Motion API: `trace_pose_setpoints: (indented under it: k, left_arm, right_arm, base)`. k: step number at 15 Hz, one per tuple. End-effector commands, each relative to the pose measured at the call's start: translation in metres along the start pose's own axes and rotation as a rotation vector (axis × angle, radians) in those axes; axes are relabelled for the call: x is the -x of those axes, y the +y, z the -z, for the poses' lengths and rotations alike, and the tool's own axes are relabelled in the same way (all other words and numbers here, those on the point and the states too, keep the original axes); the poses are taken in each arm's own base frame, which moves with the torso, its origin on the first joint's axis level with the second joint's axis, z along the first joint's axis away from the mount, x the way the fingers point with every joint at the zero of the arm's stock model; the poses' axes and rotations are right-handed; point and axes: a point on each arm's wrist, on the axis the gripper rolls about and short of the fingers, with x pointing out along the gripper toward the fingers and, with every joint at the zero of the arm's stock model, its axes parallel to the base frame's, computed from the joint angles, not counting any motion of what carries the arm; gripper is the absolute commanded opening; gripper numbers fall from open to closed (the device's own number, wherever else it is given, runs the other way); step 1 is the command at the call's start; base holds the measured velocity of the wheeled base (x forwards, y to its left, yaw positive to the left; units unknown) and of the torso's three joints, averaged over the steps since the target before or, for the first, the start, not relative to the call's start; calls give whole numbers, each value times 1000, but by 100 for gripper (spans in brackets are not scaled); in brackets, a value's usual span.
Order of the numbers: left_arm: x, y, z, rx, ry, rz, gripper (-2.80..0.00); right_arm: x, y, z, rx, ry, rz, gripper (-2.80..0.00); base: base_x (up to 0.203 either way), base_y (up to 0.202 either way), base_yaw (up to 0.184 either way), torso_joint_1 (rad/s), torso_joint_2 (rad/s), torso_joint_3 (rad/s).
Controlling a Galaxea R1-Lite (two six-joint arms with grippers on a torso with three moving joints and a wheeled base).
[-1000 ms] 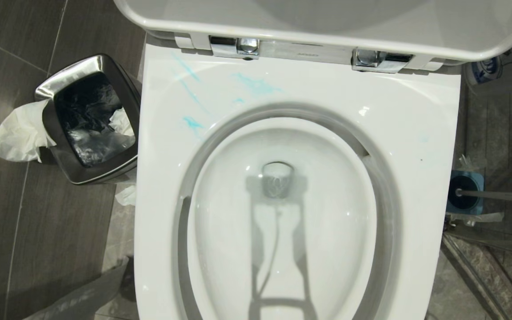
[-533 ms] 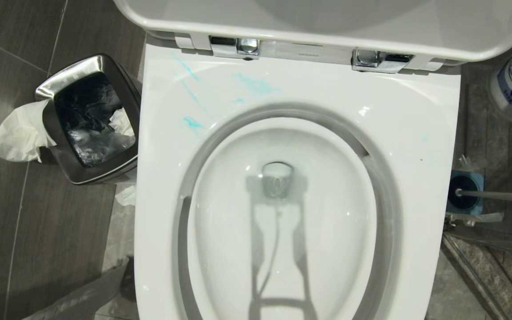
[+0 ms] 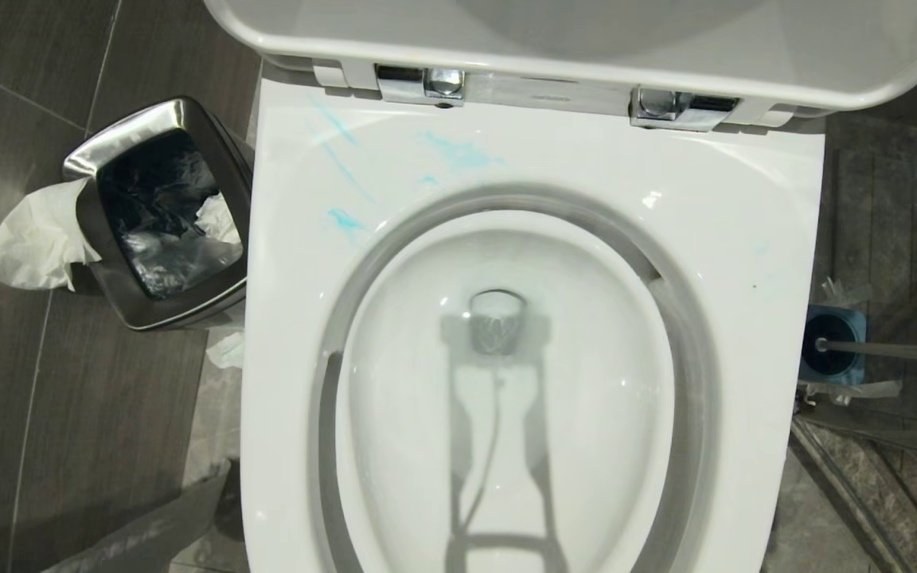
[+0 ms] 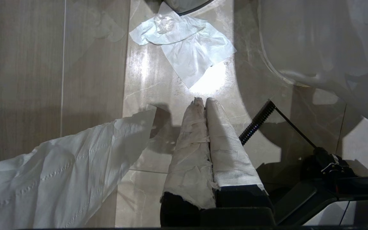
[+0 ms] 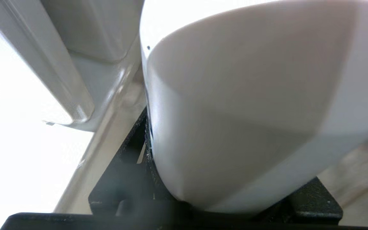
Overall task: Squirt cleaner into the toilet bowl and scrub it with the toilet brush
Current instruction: Pour in the cleaning agent
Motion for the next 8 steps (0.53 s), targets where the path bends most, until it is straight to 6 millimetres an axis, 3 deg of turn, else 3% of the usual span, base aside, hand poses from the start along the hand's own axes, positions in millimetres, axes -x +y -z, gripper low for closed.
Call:
trace_pose_setpoints:
  k: [1,8]
  left_arm:
    - [0,0,0,-2,3,0,-280]
    - [0,0,0,0,3,-2,-280]
  right_arm:
    - [4,-1,-15,46,-58,8,-280]
    - [18,-1,-29,60,-72,80,-280]
  base:
    - [0,0,0,0,0,0]
    - [0,0,0,0,0,0]
